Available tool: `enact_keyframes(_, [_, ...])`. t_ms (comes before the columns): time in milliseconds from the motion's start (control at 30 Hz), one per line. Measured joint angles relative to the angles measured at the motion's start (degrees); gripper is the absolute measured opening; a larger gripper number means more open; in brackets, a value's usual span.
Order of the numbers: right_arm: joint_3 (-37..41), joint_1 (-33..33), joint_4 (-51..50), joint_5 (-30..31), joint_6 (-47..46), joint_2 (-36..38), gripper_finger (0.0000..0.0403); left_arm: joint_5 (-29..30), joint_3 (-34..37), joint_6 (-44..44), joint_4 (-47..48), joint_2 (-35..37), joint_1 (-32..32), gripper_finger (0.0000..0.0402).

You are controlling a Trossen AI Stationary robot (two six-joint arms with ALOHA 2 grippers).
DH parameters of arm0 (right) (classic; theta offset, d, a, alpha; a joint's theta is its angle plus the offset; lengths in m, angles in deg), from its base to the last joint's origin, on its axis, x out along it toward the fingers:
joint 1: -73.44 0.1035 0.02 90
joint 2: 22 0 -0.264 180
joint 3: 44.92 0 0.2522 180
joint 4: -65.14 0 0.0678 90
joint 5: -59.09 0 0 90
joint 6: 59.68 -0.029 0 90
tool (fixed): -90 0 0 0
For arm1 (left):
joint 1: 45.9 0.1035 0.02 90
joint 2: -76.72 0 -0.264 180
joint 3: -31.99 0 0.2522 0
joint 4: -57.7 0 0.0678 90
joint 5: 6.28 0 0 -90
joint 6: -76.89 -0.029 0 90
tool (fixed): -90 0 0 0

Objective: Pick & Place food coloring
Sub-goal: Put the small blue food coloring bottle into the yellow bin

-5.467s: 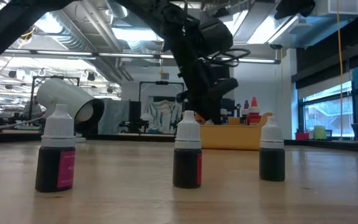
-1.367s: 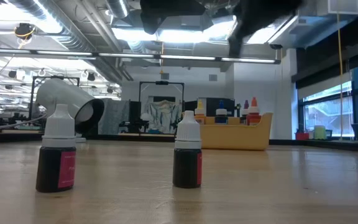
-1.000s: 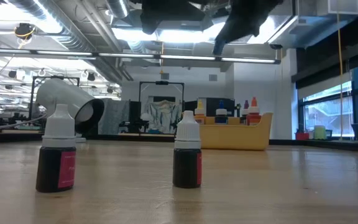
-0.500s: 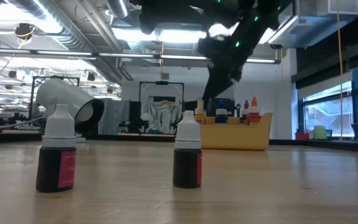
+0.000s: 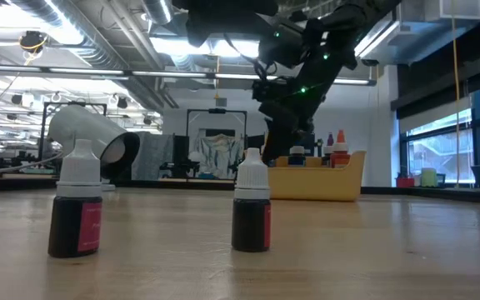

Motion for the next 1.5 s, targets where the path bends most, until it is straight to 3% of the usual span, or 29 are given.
enact_keyframes(1500, [0.0, -0.5, -0.6, -1.4, -0.5, -0.5, 0.0086, 0.2, 0.0, -0.6, 0.0, 0.0, 0.0, 0.0128])
